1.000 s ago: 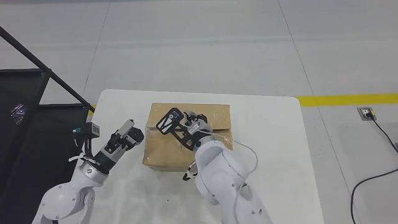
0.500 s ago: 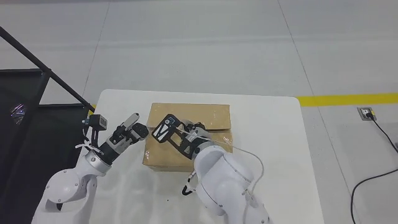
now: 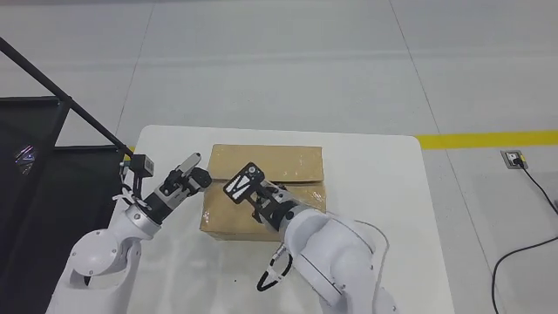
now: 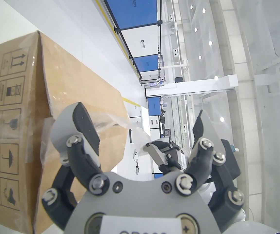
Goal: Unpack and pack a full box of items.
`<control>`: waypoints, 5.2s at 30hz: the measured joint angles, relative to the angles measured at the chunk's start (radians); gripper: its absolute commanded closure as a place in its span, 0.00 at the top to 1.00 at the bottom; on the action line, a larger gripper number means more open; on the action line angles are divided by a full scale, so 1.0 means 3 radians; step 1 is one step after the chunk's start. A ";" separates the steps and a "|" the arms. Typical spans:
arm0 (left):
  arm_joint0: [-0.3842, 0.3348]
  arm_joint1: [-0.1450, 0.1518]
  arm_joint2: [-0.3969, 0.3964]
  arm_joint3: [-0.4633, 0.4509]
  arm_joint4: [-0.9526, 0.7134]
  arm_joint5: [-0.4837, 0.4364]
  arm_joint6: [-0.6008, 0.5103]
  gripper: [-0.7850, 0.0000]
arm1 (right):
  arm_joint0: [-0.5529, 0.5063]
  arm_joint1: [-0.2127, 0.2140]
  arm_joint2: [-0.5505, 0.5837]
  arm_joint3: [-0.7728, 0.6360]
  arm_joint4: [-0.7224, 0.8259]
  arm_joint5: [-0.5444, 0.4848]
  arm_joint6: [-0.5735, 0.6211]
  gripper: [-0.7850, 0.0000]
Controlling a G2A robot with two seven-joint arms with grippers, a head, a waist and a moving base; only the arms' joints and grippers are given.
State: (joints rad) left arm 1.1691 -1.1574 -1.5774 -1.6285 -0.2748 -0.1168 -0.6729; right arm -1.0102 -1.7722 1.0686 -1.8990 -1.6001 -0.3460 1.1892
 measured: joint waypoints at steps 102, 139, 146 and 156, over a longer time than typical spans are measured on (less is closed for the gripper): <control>-0.0275 0.0011 0.0605 0.0233 0.0203 0.0074 0.0320 1.00 | 0.1048 0.0576 0.0998 0.1319 0.2420 0.1049 0.0374 0.85; -0.0244 0.0013 0.0634 0.0168 0.0223 0.0092 0.0366 1.00 | 0.1271 0.0693 0.0519 0.1986 0.3606 0.0549 -0.0029 0.00; -0.0241 0.0012 0.0639 0.0173 0.0209 0.0090 0.0362 1.00 | 0.1618 0.0672 0.0302 0.2603 0.3602 0.0640 -0.0016 0.00; -0.0243 0.0015 0.0622 0.0174 0.0202 0.0078 0.0360 1.00 | 0.1577 0.0760 0.0400 0.2627 0.3502 0.0921 0.0116 0.00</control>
State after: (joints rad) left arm 1.0963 -1.1530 -1.3910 -1.5763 -0.2143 -0.0934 -0.5650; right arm -0.5370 -1.5440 1.1886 -1.1110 -0.5494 -0.0698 1.2239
